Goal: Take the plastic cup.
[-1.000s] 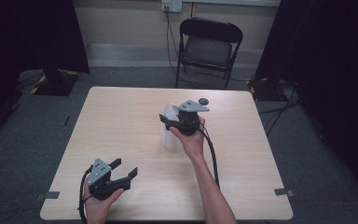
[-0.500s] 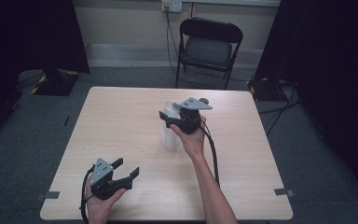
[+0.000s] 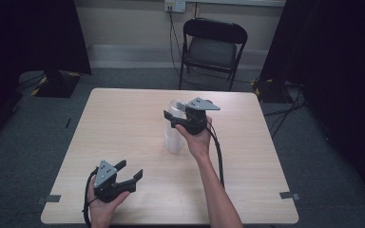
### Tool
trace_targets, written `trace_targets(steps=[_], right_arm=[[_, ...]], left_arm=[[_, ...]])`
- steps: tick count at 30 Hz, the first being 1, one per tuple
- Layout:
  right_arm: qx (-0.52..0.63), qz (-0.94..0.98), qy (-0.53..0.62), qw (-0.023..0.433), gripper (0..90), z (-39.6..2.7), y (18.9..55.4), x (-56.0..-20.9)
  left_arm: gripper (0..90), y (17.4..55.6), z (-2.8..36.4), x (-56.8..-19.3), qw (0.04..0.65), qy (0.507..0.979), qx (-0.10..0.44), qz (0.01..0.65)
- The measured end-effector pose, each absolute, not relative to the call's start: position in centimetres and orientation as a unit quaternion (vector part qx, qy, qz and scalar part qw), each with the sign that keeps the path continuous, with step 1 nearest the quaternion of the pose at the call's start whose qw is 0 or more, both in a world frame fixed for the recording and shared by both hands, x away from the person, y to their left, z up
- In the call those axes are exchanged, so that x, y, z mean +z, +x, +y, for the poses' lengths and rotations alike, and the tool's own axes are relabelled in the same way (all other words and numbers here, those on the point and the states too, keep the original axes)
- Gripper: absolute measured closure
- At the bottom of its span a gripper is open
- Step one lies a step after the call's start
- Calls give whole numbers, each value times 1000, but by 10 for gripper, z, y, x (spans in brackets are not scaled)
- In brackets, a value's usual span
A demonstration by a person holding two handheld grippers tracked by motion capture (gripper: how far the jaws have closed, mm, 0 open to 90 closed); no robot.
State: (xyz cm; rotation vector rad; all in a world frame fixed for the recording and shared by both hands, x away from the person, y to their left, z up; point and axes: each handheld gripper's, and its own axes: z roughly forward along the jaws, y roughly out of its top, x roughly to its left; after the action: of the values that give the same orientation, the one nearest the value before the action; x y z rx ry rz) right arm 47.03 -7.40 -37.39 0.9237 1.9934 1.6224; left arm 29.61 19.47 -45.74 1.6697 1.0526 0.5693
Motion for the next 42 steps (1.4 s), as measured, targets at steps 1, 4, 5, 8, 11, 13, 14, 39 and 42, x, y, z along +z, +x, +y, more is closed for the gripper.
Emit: trace_targets(steps=[1,4,5,8,11,13,14,39,42], right_arm=[[585,713,330,203,372,-74,470,-373],[585,714,327,205,376,-74,470,-370],[585,714,326,204,378,-75,469,-368],[592,706,329,207,392,-76,469,-364],[595,704,330,204,399,-76,469,-362],[597,703,329,204,401,-76,469,-360],[598,702,328,205,401,-76,469,-358],[642,673,310,198,442,-99,438,-327],[642,671,314,196,442,-104,433,-327]], left_arm=[[263,296,195,-457,518,697,237,436],[263,297,193,-458,516,699,238,433],[263,297,192,-458,517,699,238,433],[257,297,192,-458,522,701,236,426],[256,298,191,-458,519,703,234,425],[256,298,191,-459,519,705,233,424],[256,298,190,-459,520,703,231,426],[219,301,181,-462,528,709,205,419],[218,301,179,-461,534,711,200,412]])
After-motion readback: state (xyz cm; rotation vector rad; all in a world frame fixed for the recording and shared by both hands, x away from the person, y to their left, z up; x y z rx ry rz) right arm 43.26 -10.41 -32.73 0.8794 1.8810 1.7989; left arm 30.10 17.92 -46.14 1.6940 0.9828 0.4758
